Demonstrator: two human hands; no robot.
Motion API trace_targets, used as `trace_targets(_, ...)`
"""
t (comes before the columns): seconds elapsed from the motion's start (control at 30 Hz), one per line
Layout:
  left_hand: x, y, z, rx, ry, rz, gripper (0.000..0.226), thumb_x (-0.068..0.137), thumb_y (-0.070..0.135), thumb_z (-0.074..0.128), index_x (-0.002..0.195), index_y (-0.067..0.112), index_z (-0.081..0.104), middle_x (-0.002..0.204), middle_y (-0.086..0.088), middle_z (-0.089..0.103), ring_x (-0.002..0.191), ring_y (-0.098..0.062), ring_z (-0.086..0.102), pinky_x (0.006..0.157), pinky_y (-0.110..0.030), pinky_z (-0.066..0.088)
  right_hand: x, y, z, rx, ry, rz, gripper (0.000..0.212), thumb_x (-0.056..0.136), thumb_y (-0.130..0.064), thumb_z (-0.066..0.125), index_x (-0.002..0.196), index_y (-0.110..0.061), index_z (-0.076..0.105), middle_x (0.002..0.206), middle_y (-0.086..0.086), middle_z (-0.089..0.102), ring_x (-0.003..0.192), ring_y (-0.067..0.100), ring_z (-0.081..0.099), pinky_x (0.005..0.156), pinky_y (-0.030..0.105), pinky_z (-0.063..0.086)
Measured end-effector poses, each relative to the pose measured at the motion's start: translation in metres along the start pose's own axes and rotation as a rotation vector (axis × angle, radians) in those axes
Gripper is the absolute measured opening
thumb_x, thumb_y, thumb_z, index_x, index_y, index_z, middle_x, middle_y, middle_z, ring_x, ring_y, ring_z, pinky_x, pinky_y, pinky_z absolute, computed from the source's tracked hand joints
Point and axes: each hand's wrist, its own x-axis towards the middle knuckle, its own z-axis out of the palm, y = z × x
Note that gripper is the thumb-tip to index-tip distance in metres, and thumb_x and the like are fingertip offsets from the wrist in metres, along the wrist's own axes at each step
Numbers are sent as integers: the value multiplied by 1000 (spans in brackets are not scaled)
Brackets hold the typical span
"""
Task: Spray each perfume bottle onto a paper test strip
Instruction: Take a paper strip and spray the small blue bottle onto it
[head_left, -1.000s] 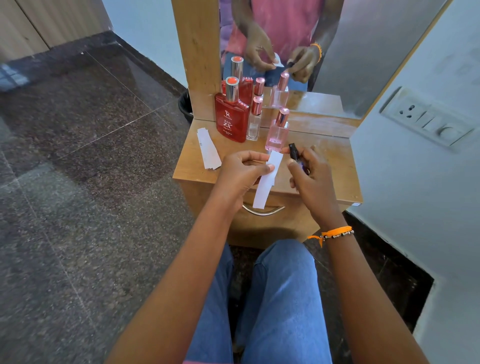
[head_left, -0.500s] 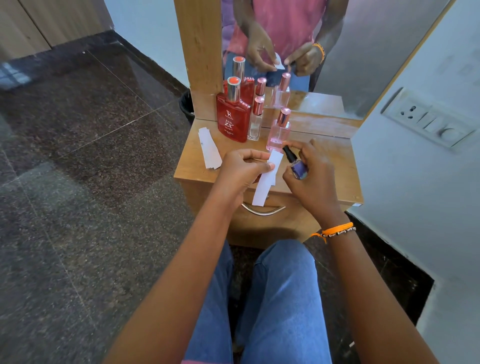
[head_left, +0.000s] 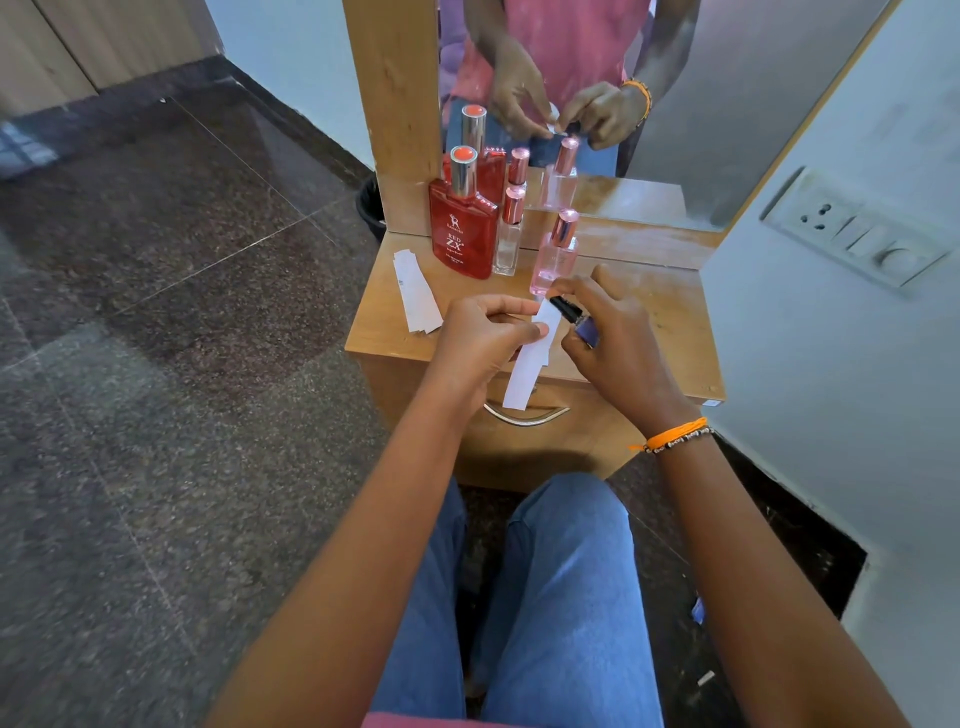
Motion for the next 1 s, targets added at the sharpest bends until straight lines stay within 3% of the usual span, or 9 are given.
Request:
trace_targets(0.13, 0, 0, 1, -8, 2, -3, 22, 79, 7, 71, 100, 12, 67, 103, -9, 69, 92, -21, 67, 69, -22, 54, -1, 2, 0, -16, -1, 12, 47, 71, 11, 62, 114, -9, 59, 96, 9, 52, 74, 10, 38, 58, 8, 32)
trace_targets(0.3, 0, -1, 2, -7, 3, -9, 23, 80, 7, 71, 102, 12, 67, 105, -10, 68, 89, -18, 67, 57, -16, 52, -2, 1, 0, -8, 14, 11, 47, 71, 12, 61, 114, -9, 60, 95, 10, 53, 75, 17, 45, 59, 20, 39)
trace_targets(0.5, 0, -2, 3, 1, 2, -2, 23, 79, 7, 71, 101, 12, 68, 105, -11, 69, 95, -22, 66, 66, -21, 53, -2, 5, 4, 16, 24, 23, 44, 73, 11, 62, 113, -9, 60, 95, 9, 51, 72, 14, 41, 58, 9, 35)
trace_targets(0.7, 5, -6, 7, 14, 22, -8, 18, 78, 8, 72, 91, 17, 63, 100, -7, 67, 94, -19, 64, 66, -22, 52, -9, 6, -3, 147, 235, 165, 49, 70, 10, 60, 115, -8, 60, 88, -8, 44, 69, -6, 46, 63, 2, 36)
trace_targets(0.83, 10, -12, 18, 49, 48, 68, 19, 76, 6, 74, 71, 17, 60, 83, -6, 66, 87, -25, 66, 72, -38, 54, -19, 10, -7, 253, 381, 337, 41, 70, 8, 55, 101, -19, 57, 70, -19, 37, 58, 6, 36, 57, 8, 32)
trace_targets(0.9, 15, -13, 25, 82, 72, 90, 18, 75, 6, 75, 68, 18, 63, 75, -3, 67, 79, -19, 65, 74, -37, 53, -23, 14, -6, 249, 390, 391, 37, 71, 8, 56, 101, -13, 59, 69, -17, 37, 60, 6, 36, 57, 8, 33)
trace_targets(1.0, 24, -10, 37, 142, 115, 113, 6, 78, 6, 72, 75, 12, 71, 86, -5, 72, 74, -8, 61, 70, -27, 48, -28, 17, -6, 251, 390, 430, 34, 73, 7, 57, 103, -9, 60, 70, -17, 39, 60, 6, 38, 58, 6, 34)
